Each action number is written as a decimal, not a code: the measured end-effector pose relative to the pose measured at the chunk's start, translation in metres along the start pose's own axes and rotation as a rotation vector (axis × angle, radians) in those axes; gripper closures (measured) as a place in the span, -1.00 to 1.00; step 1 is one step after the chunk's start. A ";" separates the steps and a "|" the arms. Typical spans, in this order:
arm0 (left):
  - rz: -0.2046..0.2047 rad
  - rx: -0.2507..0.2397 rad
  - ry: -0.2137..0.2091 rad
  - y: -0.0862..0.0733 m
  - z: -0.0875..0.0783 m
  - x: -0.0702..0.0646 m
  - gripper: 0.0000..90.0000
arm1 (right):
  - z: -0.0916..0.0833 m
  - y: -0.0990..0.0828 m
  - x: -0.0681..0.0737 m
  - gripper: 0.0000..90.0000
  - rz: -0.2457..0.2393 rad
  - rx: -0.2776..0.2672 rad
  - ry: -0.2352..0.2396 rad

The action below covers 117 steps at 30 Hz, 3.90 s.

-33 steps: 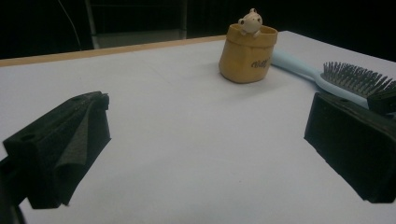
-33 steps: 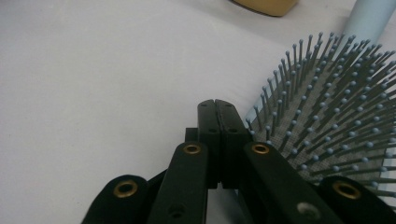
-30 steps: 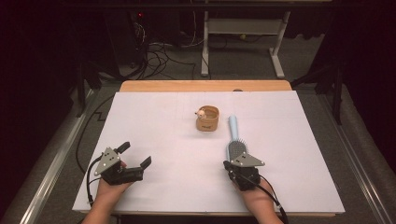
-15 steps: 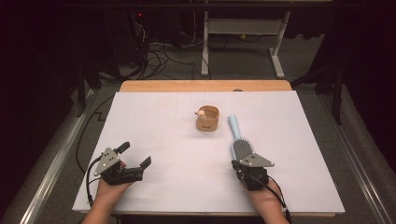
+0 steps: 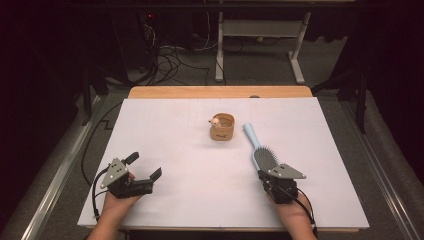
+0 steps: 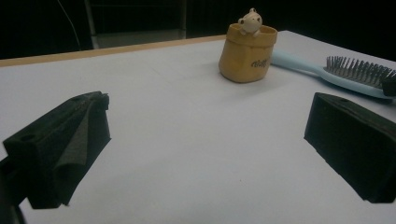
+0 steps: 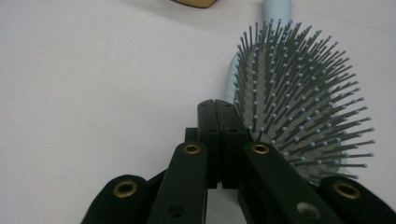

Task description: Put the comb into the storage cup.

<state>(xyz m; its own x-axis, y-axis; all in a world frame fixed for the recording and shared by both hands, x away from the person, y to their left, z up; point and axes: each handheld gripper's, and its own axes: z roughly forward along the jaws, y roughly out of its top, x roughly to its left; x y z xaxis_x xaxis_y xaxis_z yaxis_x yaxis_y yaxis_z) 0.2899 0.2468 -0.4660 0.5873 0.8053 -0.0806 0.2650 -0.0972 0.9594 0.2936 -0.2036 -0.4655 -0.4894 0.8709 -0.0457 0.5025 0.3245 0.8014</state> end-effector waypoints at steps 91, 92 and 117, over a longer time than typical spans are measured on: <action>0.001 -0.004 -0.030 -0.001 0.001 -0.001 -0.98 | -0.051 -0.018 -0.066 -0.99 0.170 -0.307 0.005; 0.002 0.002 -0.035 -0.002 0.003 -0.001 -0.98 | -0.052 -0.017 -0.064 -0.99 0.156 -0.311 0.002; 0.026 0.004 -0.052 0.002 0.005 -0.001 -0.98 | -0.033 -0.007 -0.073 -0.99 0.066 0.073 -0.003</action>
<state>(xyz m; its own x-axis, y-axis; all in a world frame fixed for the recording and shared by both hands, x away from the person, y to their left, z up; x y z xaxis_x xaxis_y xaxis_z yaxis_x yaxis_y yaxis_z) 0.2939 0.2430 -0.4658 0.6331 0.7709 -0.0703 0.2527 -0.1200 0.9601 0.3026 -0.2817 -0.4482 -0.4511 0.8925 0.0042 0.5842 0.2918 0.7573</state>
